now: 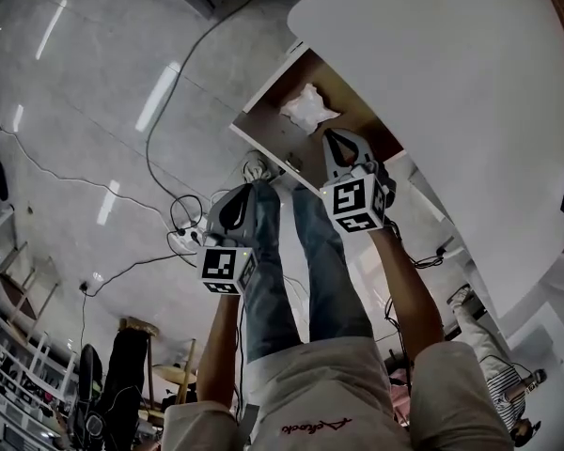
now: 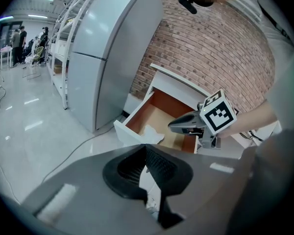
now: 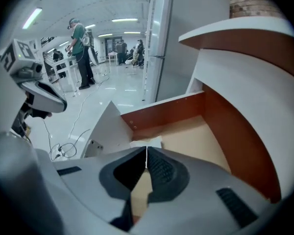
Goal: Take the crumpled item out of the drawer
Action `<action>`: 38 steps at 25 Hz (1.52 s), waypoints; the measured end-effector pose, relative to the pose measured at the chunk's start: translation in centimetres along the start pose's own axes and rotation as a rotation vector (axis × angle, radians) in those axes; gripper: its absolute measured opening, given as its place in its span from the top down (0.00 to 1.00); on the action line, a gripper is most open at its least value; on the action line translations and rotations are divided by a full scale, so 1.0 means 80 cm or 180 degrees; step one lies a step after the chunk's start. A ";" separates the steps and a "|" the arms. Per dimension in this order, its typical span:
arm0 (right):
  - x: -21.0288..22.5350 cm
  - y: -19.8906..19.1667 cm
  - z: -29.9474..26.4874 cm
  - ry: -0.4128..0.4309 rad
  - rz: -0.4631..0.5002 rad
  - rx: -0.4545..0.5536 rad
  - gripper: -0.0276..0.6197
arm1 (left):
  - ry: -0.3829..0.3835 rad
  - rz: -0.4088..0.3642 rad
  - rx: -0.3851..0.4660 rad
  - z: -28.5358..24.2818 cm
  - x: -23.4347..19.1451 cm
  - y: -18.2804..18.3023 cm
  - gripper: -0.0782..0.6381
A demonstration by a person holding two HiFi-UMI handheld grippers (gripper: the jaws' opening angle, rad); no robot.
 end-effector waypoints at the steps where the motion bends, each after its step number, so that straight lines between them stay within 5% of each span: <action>1: 0.001 0.002 -0.007 0.0004 0.0088 -0.0044 0.94 | 0.0006 0.0008 0.0003 0.000 -0.002 0.000 0.88; 10: 0.009 0.012 -0.053 0.0004 0.0701 -0.0468 0.94 | 0.0046 0.0058 0.0003 0.001 -0.011 -0.001 0.88; 15: 0.015 0.005 -0.077 0.0156 0.0598 -0.0675 0.93 | 0.0047 0.0053 0.0001 -0.005 -0.015 -0.002 0.88; 19: 0.021 -0.002 -0.091 0.0192 0.0486 -0.0831 0.79 | 0.0041 0.0049 -0.0005 -0.005 -0.016 -0.001 0.88; 38: 0.035 -0.018 -0.125 0.0524 0.0249 -0.1169 0.86 | 0.0064 0.0078 -0.0074 -0.005 -0.021 -0.008 0.88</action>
Point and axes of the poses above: the fingertips, and each gripper's own axes: z backward along the fingers, x to its right, y out of its top, the point moved 8 cm from there along z, backward along the fingers, and after that the axes turned 2 degrees about -x, right-handed, at the moved point
